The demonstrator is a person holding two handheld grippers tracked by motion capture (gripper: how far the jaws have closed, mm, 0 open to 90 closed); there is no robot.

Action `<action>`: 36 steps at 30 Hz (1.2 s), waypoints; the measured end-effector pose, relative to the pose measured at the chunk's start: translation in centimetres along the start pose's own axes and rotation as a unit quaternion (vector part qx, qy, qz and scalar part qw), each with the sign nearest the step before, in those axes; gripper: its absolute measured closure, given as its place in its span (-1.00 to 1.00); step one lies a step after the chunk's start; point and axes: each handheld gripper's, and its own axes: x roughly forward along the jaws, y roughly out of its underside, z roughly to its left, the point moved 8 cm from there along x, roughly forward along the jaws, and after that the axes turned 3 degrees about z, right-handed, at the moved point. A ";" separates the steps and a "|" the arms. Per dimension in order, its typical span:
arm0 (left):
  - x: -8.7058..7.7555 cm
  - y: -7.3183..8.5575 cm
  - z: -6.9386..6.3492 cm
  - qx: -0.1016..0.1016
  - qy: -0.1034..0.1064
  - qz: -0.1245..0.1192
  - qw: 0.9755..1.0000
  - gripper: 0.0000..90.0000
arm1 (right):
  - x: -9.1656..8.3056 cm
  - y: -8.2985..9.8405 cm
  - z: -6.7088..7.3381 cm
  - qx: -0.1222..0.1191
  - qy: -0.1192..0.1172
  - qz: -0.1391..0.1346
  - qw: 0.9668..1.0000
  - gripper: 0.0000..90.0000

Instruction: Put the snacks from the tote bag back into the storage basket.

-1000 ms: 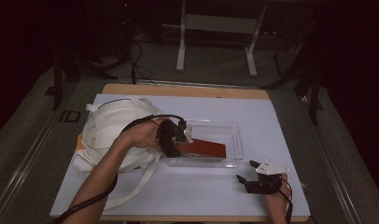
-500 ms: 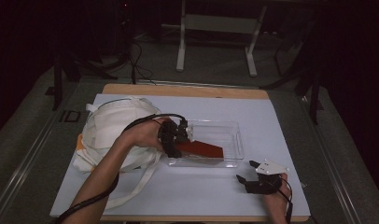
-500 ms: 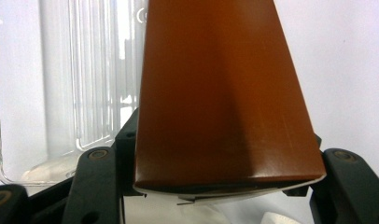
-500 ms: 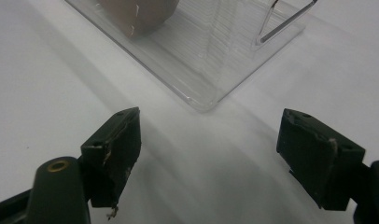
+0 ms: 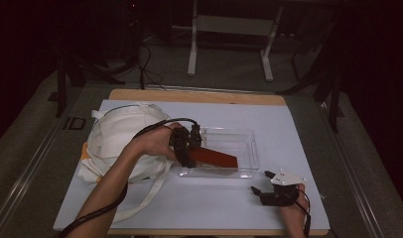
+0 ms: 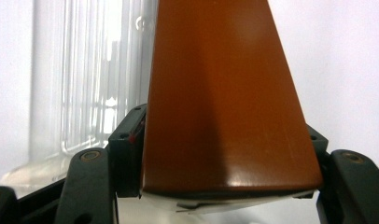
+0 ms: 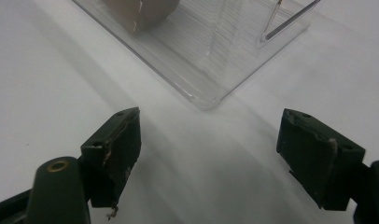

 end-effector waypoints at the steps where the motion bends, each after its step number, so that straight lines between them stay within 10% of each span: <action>1: -0.1 -0.1 0.0 0.005 -0.003 -0.005 1.000 -0.14 | 0.0 0.0 0.0 0.000 0.000 0.000 1.000 -0.52; 10: 0.0 -0.5 0.0 0.018 -0.010 -0.022 1.000 -0.07 | 0.0 0.0 0.0 0.000 -0.001 0.000 1.000 -0.52; 18: 0.3 -0.5 -0.1 -0.020 0.031 -0.018 0.999 -0.35 | 0.0 0.0 0.0 -0.001 -0.002 0.001 1.000 -0.52; 36: 0.8 0.7 0.1 -0.041 0.035 0.010 0.999 -0.44 | 0.1 0.0 0.0 -0.002 -0.002 0.003 1.000 -0.52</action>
